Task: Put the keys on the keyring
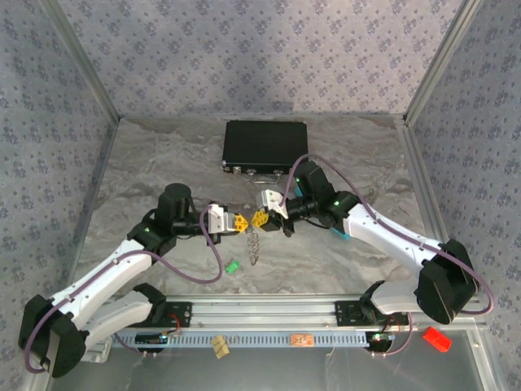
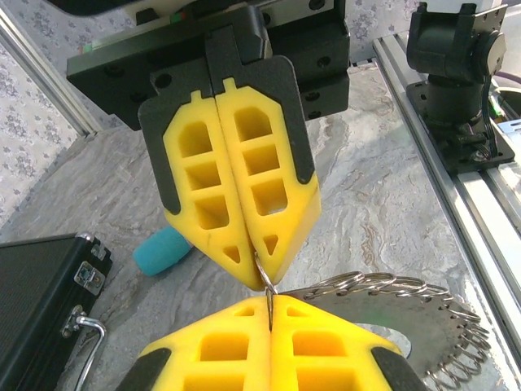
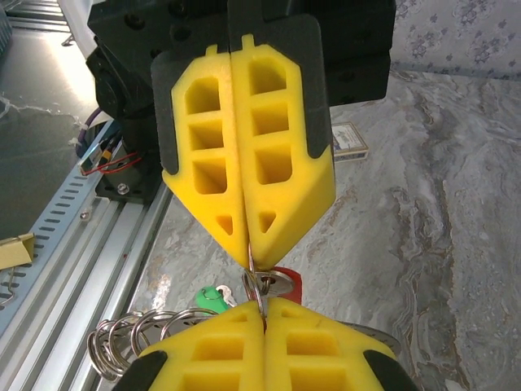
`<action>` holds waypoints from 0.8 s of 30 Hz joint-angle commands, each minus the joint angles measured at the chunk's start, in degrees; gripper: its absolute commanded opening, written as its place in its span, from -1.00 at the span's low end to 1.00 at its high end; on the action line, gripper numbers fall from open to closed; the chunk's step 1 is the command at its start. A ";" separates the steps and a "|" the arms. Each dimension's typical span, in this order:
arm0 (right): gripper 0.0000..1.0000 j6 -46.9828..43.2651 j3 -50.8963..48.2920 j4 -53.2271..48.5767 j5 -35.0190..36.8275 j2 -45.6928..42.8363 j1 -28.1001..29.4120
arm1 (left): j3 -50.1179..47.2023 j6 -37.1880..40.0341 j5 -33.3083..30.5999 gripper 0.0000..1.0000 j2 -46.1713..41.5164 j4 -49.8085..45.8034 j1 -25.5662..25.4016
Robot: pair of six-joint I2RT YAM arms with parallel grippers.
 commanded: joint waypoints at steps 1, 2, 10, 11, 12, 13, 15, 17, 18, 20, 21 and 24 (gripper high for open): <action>-1.00 3.03 -0.05 5.10 -1.06 -1.88 -1.03 | 1.17 1.62 3.25 -1.00 0.02 -1.63 -0.89; -1.00 3.56 -0.20 5.75 -0.97 -1.95 -1.08 | 1.12 1.78 3.03 -1.00 0.02 -1.71 -0.95; -1.00 5.53 -1.39 8.53 -0.69 -2.82 -1.67 | 0.90 3.21 1.25 -1.00 -0.56 -2.93 -1.43; -1.00 5.75 -1.41 8.83 -0.72 -2.93 -1.69 | 0.86 3.37 1.07 -1.00 -0.55 -2.84 -1.57; -1.00 5.92 -1.56 9.10 -0.67 -3.02 -1.78 | 0.85 3.39 0.78 -1.00 -0.63 -2.84 -1.58; -1.00 6.24 -1.63 9.45 -0.58 -3.08 -1.73 | 0.84 3.47 0.73 -1.00 -0.60 -2.88 -1.70; -1.00 6.74 -1.82 10.20 -0.59 -3.15 -1.77 | 0.76 3.55 0.51 -1.00 -0.56 -2.76 -1.71; -1.00 7.24 -2.08 10.96 -0.60 -3.27 -1.73 | 0.75 3.65 0.03 -1.00 -0.52 -2.83 -1.81; -1.00 7.51 -2.22 11.30 -0.51 -3.30 -1.70 | 0.76 3.73 -0.25 -1.00 -0.57 -2.92 -1.82; -1.00 8.03 -2.48 12.03 -0.39 -3.41 -1.72 | 0.74 4.00 -0.87 -1.00 -0.53 -3.10 -1.91; -1.00 8.31 -2.58 12.40 -0.34 -3.44 -1.78 | 0.69 4.01 -1.18 -1.00 -0.58 -3.10 -1.96; -1.00 9.04 -2.88 13.34 -0.16 -3.46 -1.56 | 0.69 3.59 -2.47 -0.94 -0.50 -2.49 -2.19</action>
